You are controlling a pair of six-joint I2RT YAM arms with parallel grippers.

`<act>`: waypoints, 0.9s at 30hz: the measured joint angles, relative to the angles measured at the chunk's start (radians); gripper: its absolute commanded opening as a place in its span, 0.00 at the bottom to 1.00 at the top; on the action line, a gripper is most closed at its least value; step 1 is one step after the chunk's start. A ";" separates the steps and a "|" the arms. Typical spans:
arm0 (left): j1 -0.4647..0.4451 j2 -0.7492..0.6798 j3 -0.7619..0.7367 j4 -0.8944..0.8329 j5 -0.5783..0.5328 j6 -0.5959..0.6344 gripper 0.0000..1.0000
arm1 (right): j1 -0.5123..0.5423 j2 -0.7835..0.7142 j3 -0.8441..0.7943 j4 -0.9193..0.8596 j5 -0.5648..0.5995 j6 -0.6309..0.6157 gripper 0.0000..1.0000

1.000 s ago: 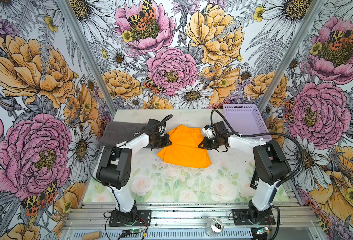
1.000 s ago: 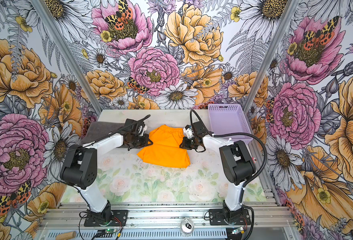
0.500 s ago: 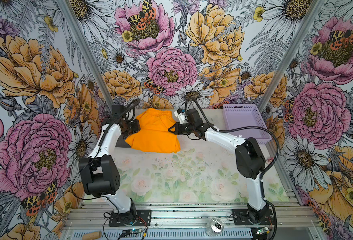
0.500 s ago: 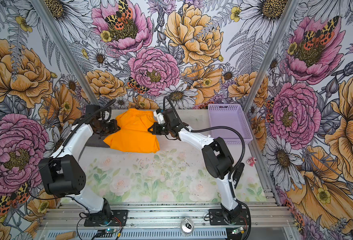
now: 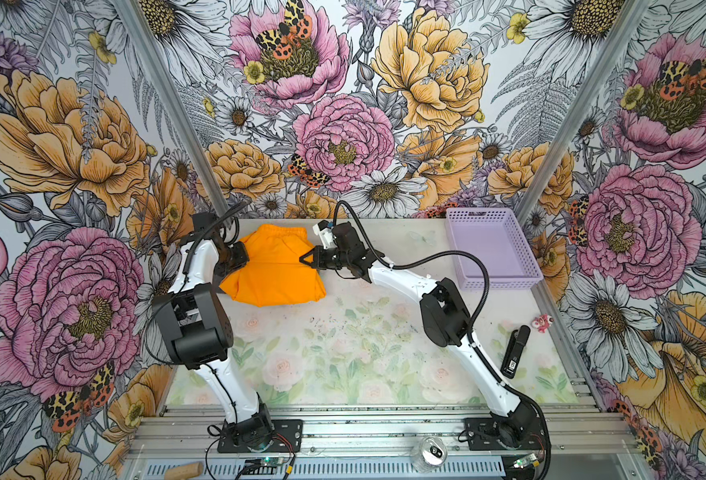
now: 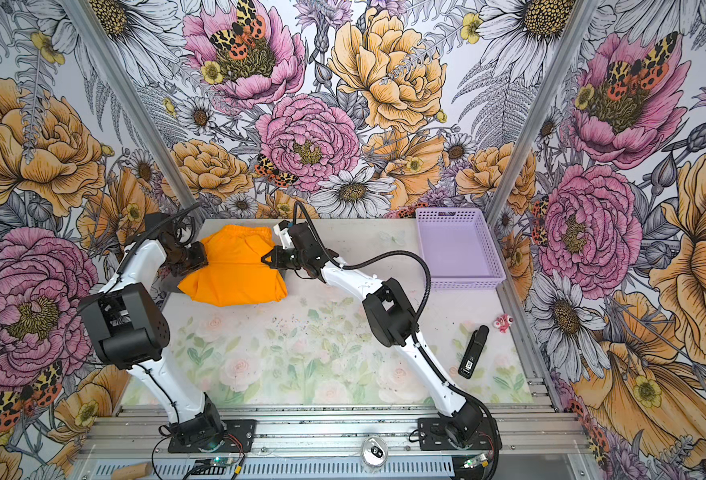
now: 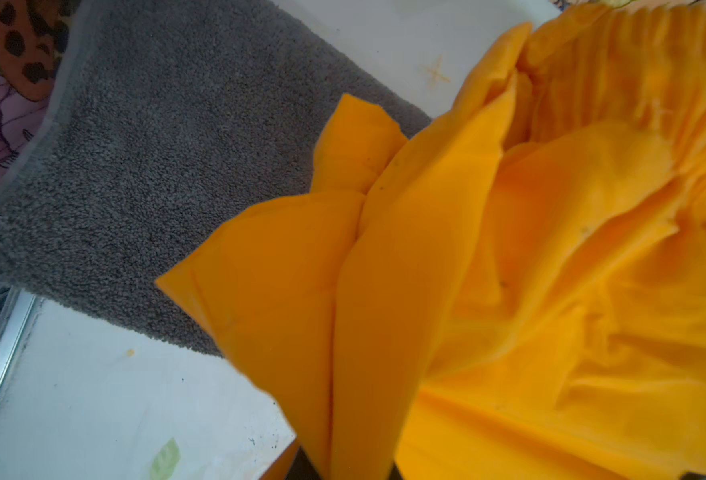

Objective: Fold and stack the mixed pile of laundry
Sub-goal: 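Carry the shorts with both grippers onto the grey towel and release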

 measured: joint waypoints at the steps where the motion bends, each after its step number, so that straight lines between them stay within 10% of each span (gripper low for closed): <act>1: 0.005 0.018 0.011 0.000 0.000 0.000 0.00 | 0.000 0.020 0.027 0.001 -0.002 0.007 0.00; 13: 0.015 0.134 0.121 -0.002 0.027 0.001 0.00 | 0.001 0.116 0.115 0.003 -0.002 0.069 0.00; 19: 0.029 0.173 0.132 0.031 -0.026 0.005 0.48 | -0.008 0.129 0.126 -0.003 0.006 0.083 0.47; 27: 0.077 0.146 0.141 0.095 -0.124 0.002 0.71 | -0.060 0.089 0.057 -0.064 0.084 0.043 0.62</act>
